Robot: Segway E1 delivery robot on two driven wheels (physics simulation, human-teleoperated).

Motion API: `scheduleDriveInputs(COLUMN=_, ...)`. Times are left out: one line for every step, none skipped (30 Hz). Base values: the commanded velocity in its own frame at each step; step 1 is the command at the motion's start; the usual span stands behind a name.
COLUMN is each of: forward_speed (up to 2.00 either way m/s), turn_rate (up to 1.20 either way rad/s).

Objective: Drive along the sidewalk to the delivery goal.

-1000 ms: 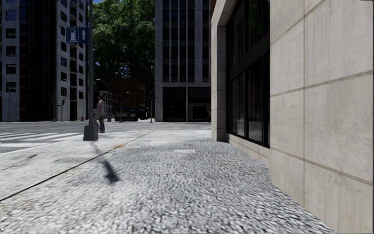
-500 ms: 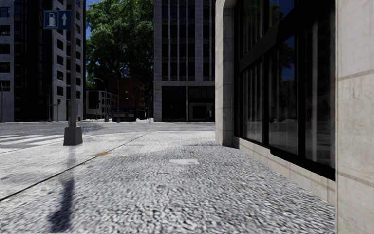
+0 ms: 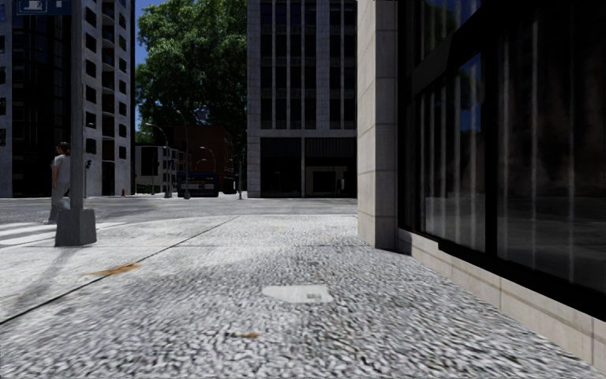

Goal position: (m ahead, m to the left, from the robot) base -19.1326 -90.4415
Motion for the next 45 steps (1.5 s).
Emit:
scheduleDriveInputs(forward_speed=2.00, turn_rate=0.00)
scheduleDriveInputs(forward_speed=2.00, turn_rate=0.00)
scheduleDriveInputs(forward_speed=2.00, turn_rate=0.00)
scheduleDriveInputs(forward_speed=2.00, turn_rate=0.00)
scheduleDriveInputs(forward_speed=2.00, turn_rate=0.00)
scheduleDriveInputs(forward_speed=2.00, turn_rate=0.00)
scheduleDriveInputs(forward_speed=2.00, turn_rate=0.00)
scheduleDriveInputs(forward_speed=2.00, turn_rate=0.00)
scheduleDriveInputs(forward_speed=2.00, turn_rate=0.00)
scheduleDriveInputs(forward_speed=2.00, turn_rate=0.00)
scheduleDriveInputs(forward_speed=2.00, turn_rate=0.00)
scheduleDriveInputs(forward_speed=2.00, turn_rate=0.00)
scheduleDriveInputs(forward_speed=2.00, turn_rate=0.00)
scheduleDriveInputs(forward_speed=2.00, turn_rate=0.00)
scheduleDriveInputs(forward_speed=2.00, turn_rate=0.00)
scheduleDriveInputs(forward_speed=2.00, turn_rate=0.00)
scheduleDriveInputs(forward_speed=2.00, turn_rate=0.00)
scheduleDriveInputs(forward_speed=2.00, turn_rate=0.00)
scheduleDriveInputs(forward_speed=2.00, turn_rate=0.00)
scheduleDriveInputs(forward_speed=2.00, turn_rate=0.00)
scheduleDriveInputs(forward_speed=2.00, turn_rate=0.00)
scheduleDriveInputs(forward_speed=2.00, turn_rate=0.00)
scheduleDriveInputs(forward_speed=2.00, turn_rate=0.00)
scheduleDriveInputs(forward_speed=2.00, turn_rate=0.00)
scheduleDriveInputs(forward_speed=2.00, turn_rate=0.00)
scheduleDriveInputs(forward_speed=2.00, turn_rate=0.00)
scheduleDriveInputs(forward_speed=2.00, turn_rate=0.00)
scheduleDriveInputs(forward_speed=2.00, turn_rate=0.00)
scheduleDriveInputs(forward_speed=2.00, turn_rate=0.00)
scheduleDriveInputs(forward_speed=2.00, turn_rate=0.00)
scheduleDriveInputs(forward_speed=2.00, turn_rate=0.00)
scheduleDriveInputs(forward_speed=2.00, turn_rate=0.00)
scheduleDriveInputs(forward_speed=2.00, turn_rate=0.00)
scheduleDriveInputs(forward_speed=2.00, turn_rate=0.00)
scheduleDriveInputs(forward_speed=2.00, turn_rate=0.00)
scheduleDriveInputs(forward_speed=2.00, turn_rate=0.00)
scheduleDriveInputs(forward_speed=2.00, turn_rate=0.00)
scheduleDriveInputs(forward_speed=2.00, turn_rate=0.00)
scheduleDriveInputs(forward_speed=2.00, turn_rate=0.00)
scheduleDriveInputs(forward_speed=2.00, turn_rate=0.00)
scheduleDriveInputs(forward_speed=2.00, turn_rate=0.00)
scheduleDriveInputs(forward_speed=2.00, turn_rate=0.00)
scheduleDriveInputs(forward_speed=2.00, turn_rate=0.00)
scheduleDriveInputs(forward_speed=2.00, turn_rate=0.00)
scheduleDriveInputs(forward_speed=2.00, turn_rate=0.00)
